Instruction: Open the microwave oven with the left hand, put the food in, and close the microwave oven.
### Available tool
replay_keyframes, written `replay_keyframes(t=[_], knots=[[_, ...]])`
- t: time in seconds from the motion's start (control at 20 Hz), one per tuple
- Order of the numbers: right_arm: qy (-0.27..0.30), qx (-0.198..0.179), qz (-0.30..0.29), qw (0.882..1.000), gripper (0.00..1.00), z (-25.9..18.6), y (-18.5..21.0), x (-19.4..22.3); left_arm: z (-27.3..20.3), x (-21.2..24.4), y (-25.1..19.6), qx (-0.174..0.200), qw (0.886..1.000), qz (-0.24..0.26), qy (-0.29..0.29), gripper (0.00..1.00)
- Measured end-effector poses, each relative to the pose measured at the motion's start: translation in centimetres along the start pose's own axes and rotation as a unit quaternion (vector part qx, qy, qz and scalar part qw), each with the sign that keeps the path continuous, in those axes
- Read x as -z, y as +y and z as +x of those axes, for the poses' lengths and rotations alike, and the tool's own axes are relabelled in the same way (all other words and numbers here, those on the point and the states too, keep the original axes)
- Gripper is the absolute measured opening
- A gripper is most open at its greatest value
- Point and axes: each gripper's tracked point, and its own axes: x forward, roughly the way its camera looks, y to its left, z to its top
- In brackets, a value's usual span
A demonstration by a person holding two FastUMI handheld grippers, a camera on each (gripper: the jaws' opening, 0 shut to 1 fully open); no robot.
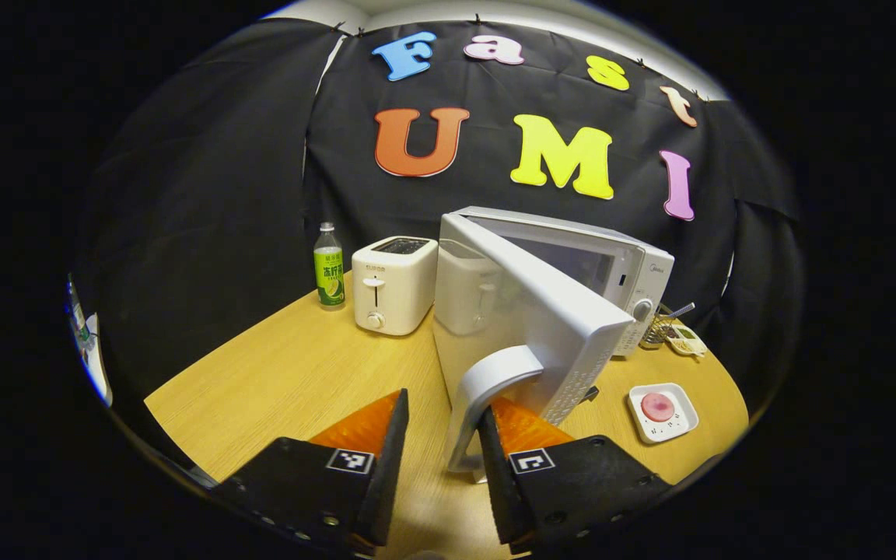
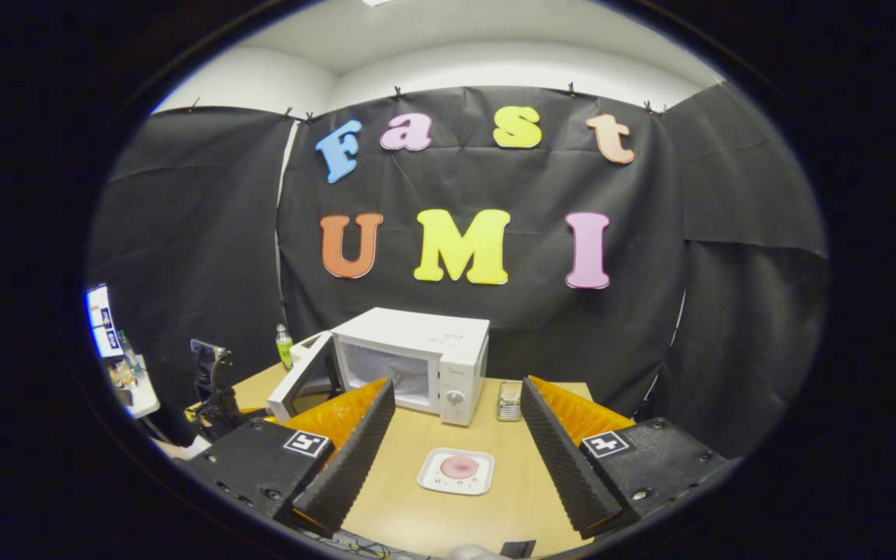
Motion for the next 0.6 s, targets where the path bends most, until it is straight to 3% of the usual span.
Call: replay_keyframes(t=[0.3, 0.5, 0.6], knots=[[0.016, -0.015, 0.001, 1.0, 0.96, 1.7, 1.9, 2.0, -1.2, -0.1, 3.8, -0.019, 1.0, -0.011, 0.002, 0.95], [0.03, -0.023, 0.007, 0.999, 1.0, 3.1, 2.9, 3.6, -2.5, -0.9, 7.3, -0.048, 0.998, 0.026, -0.014, 0.95], [0.035, -0.026, 0.01, 0.999, 1.0, 3.8, 3.1, 4.6, -3.3, -0.9, 9.3, -0.064, 0.998, 0.016, -0.009, 0.95]])
